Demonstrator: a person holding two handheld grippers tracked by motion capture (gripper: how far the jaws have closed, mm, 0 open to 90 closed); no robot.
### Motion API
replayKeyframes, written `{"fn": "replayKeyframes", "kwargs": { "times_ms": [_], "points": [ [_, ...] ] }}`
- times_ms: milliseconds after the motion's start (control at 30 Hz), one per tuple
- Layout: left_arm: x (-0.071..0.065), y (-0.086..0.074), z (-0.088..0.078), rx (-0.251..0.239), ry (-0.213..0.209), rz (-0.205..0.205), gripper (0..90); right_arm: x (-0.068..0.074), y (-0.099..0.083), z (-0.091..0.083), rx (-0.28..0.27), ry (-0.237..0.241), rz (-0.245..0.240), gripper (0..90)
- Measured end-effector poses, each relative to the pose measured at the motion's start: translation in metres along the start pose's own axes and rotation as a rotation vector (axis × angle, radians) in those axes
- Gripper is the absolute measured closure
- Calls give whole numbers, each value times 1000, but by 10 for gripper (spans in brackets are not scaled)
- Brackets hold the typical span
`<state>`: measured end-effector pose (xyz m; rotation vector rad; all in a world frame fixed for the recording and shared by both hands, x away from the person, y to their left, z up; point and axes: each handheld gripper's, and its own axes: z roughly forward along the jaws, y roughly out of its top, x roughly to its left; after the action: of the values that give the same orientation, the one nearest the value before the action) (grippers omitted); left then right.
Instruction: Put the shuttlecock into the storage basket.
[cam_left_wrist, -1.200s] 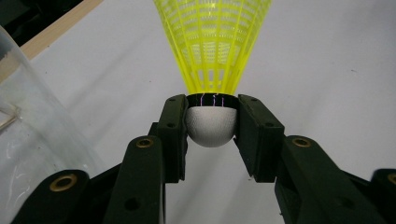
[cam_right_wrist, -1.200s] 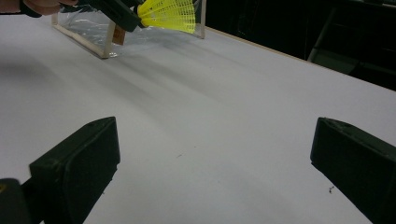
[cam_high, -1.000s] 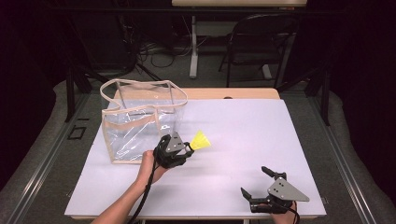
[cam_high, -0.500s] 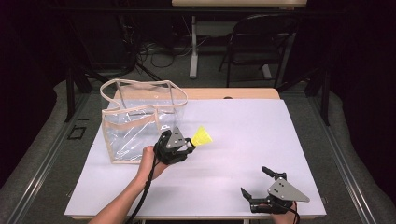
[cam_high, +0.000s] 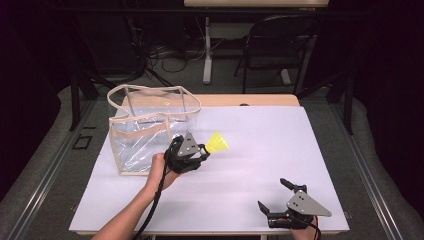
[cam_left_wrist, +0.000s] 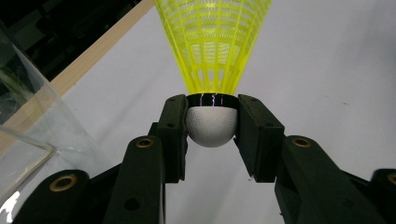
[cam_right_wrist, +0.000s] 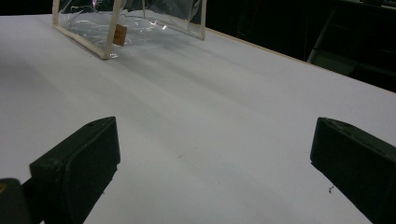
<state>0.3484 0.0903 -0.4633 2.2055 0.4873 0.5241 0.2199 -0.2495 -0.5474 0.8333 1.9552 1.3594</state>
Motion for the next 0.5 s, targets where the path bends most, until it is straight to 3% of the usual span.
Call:
{"fn": "replayKeyframes", "kwargs": {
  "times_ms": [500],
  "points": [
    [0, 11, -5, -13, 8, 20, 647, 0, 0, 0, -2, 1, 0, 11]
  ]
}}
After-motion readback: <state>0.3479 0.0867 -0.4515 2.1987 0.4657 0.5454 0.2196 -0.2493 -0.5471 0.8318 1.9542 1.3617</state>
